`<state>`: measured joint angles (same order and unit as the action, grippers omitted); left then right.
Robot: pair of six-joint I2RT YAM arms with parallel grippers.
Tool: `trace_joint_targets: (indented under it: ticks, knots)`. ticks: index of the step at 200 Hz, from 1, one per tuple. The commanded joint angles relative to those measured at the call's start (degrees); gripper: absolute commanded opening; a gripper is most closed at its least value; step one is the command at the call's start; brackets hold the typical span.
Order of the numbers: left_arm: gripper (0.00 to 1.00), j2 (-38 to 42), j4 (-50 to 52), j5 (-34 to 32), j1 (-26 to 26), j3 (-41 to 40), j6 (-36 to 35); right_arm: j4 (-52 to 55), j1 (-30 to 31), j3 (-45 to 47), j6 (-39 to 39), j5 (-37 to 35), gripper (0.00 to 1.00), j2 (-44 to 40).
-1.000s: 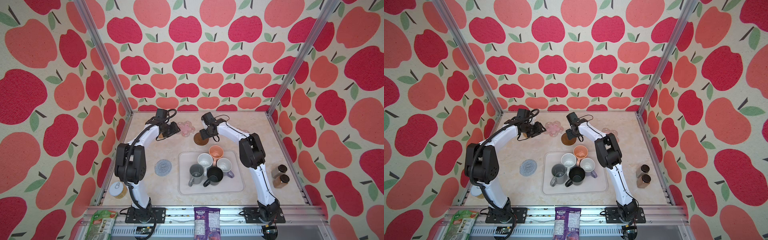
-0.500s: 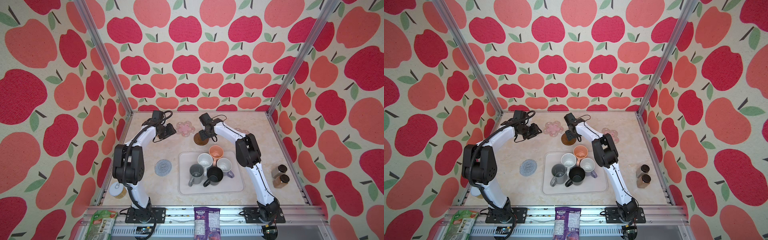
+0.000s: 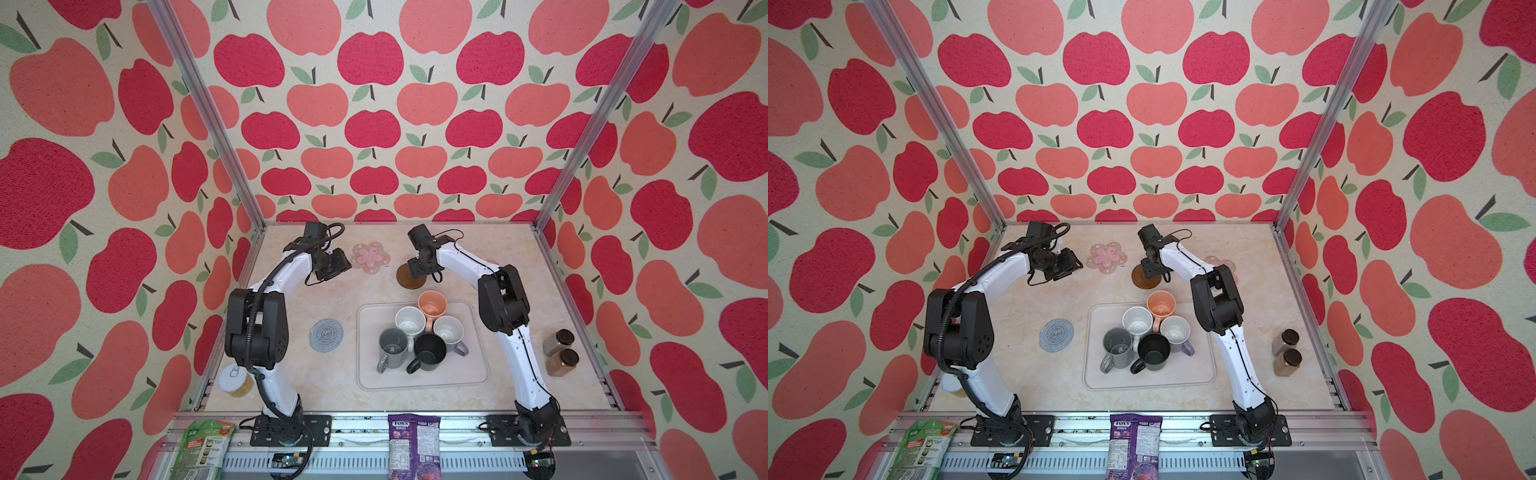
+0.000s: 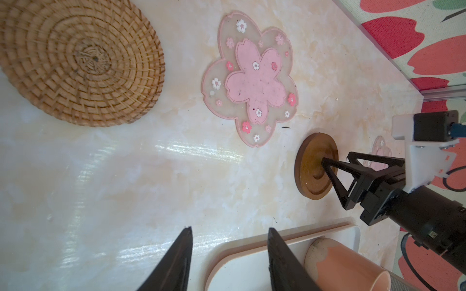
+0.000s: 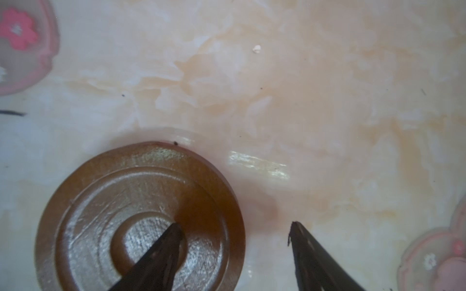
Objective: Place cups on coasters
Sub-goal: Move the coaster to the top-center of the table.
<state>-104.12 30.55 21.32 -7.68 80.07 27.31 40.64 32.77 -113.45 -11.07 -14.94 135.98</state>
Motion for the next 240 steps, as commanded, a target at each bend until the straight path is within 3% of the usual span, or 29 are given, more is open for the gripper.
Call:
trace_joint_targets:
  ticks: [1,128,240]
  knots:
    - [0.51,1.6,2.1,-1.1,0.4,0.4,-0.3,3.3,-3.5,4.9,-2.6,-1.1,0.71,-0.3]
    - [0.51,3.9,5.3,-2.9,0.3,-1.2,-0.9,0.7,-10.8,12.1,-5.3,-1.4,0.71,-4.6]
    - [0.51,3.7,7.9,-5.0,-0.1,-1.8,-1.1,-2.3,-11.1,15.6,-5.2,0.7,0.71,-8.0]
